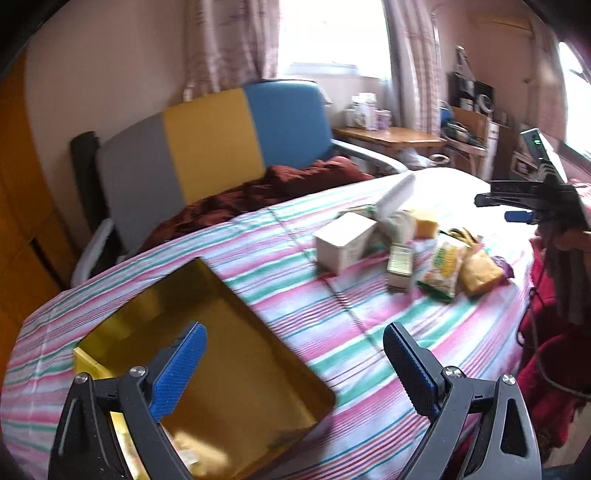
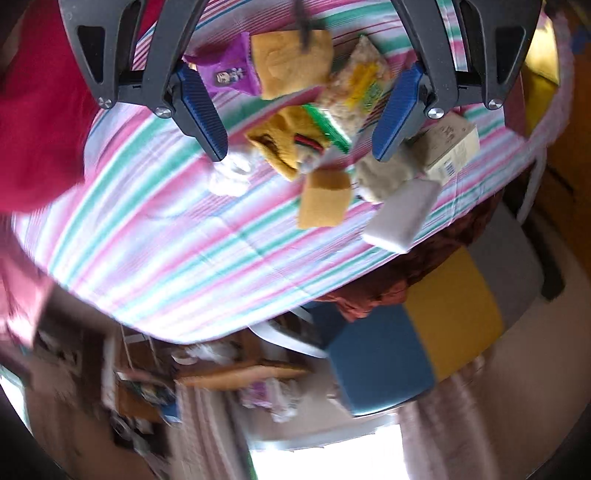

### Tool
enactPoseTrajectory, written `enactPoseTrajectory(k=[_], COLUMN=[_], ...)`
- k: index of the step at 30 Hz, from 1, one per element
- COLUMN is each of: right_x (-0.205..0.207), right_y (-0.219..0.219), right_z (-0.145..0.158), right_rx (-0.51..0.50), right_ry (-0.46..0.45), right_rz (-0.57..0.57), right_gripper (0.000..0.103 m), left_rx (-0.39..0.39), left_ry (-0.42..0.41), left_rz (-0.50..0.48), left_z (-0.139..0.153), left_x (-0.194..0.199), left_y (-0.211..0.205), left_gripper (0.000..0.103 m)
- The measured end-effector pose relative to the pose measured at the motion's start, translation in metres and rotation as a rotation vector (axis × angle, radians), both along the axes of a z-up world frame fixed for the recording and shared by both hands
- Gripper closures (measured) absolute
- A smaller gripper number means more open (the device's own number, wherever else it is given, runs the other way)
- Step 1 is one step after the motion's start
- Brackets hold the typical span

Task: Organize objects
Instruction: 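Grasp the small green-and-white box with the left gripper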

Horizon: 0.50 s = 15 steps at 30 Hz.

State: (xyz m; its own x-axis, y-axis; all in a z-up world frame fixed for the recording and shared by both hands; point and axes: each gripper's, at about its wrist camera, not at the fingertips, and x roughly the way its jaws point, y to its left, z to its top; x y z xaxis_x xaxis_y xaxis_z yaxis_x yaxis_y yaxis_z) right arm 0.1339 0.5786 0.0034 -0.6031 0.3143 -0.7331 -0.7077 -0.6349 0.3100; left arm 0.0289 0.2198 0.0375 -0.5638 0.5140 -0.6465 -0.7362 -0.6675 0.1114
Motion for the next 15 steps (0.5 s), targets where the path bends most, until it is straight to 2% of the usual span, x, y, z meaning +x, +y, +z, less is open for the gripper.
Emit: enactPoseTrajectory(k=[6, 8, 11, 15], right_x=[-0.001, -0.002, -0.003, -0.005], right_y=[0.003, 0.004, 0.005, 0.003], right_z=[-0.002, -0.004, -0.006, -0.007], right_rx=[-0.056, -0.082, -0.103, -0.115], right_ry=[0.041, 0.049, 0.056, 0.055], right_rz=[0.023, 0.032, 0.041, 0.062], right_gripper=[0.021, 0.021, 0.021, 0.021], left_rx=[-0.016, -0.030, -0.051, -0.084], left_ry=[-0.076, -0.121, -0.157, -0.190], left_rz=[-0.119, -0.153, -0.185, -0.214], left_z=[-0.015, -0.023, -0.034, -0.048], left_x=[0.003, 0.000, -0.005, -0.016], left_y=[0.052, 0.074, 0.101, 0.137], left_gripper=[0.020, 0.030, 0.036, 0.038])
